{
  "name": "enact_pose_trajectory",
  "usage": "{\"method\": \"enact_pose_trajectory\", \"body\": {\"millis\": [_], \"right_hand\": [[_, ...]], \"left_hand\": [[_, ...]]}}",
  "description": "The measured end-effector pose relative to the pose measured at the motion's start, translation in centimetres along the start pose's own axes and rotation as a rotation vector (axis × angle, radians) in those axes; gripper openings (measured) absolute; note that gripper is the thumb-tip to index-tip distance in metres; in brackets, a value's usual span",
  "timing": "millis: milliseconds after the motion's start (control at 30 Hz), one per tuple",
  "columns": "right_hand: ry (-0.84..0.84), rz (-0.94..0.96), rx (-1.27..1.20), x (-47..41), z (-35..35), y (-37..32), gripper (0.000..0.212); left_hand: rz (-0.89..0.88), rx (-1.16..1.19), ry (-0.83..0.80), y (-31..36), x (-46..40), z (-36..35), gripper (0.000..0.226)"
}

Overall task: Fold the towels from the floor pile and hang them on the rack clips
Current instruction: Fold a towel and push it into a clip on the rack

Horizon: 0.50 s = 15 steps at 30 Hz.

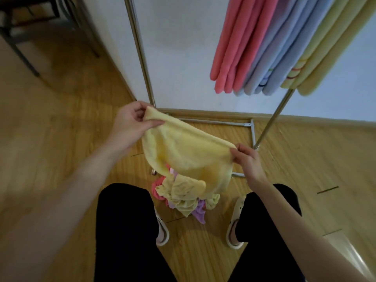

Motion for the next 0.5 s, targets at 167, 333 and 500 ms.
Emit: {"method": "enact_pose_trajectory", "body": {"millis": [167, 333, 500], "right_hand": [[-0.041, 0.060, 0.141, 1.8, 0.5, -2.1, 0.023], [-0.203, 0.142, 0.351, 2.6, 1.2, -5.9, 0.014], [-0.104, 0.392, 0.209, 2.8, 1.9, -15.5, 0.009]], "left_hand": [[-0.057, 0.222, 0.028, 5.8, 3.9, -1.1, 0.024], [-0.242, 0.032, -0.078, 11.1, 7.3, -3.2, 0.020], [-0.330, -0.139, -0.169, 12.9, 9.0, -5.1, 0.020]]}}
Point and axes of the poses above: each hand's wrist, its own x-axis away from the middle knuckle, its own z-axis out of the back of the hand, y = z × x, the point moved 7 cm from there along -x, towards the middle knuckle, and after that the axes turned 13 degrees about z, right-handed, at the moved point
